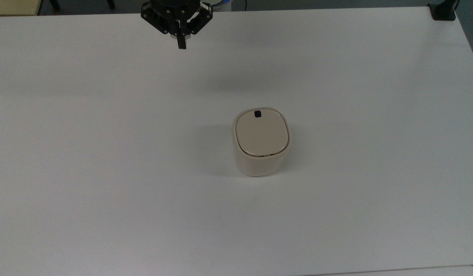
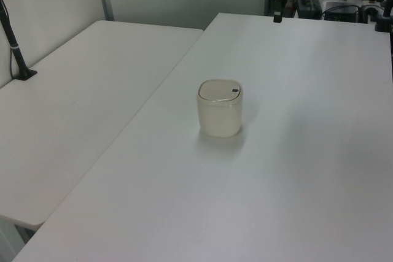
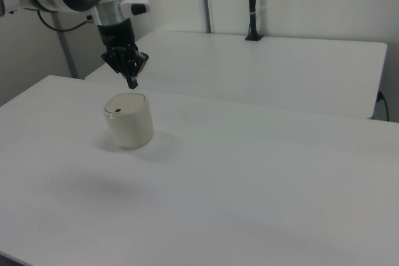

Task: Open the trash bin
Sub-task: 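Move the gripper over the cream bin and lower onto the lid tab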

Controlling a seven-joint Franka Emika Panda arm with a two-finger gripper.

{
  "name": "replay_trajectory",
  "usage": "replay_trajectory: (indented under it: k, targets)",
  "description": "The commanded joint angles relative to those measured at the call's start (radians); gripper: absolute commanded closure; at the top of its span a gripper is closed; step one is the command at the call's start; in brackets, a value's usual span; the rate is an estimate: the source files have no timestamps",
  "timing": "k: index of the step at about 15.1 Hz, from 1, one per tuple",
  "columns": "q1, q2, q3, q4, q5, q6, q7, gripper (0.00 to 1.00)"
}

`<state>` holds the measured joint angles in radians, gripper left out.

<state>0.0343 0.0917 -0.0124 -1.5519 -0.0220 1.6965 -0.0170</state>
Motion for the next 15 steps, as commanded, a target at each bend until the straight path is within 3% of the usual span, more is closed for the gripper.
replay_trajectory:
  k: [1, 4, 15]
  targets:
    - [0.01, 0.0, 0.002, -0.008, 0.002, -0.009, -0.032, 1.0]
    - [0.035, 0.026, 0.006, -0.011, 0.002, 0.023, -0.043, 1.0]
    - [0.214, 0.207, 0.006, -0.007, 0.019, 0.368, 0.018, 1.0]
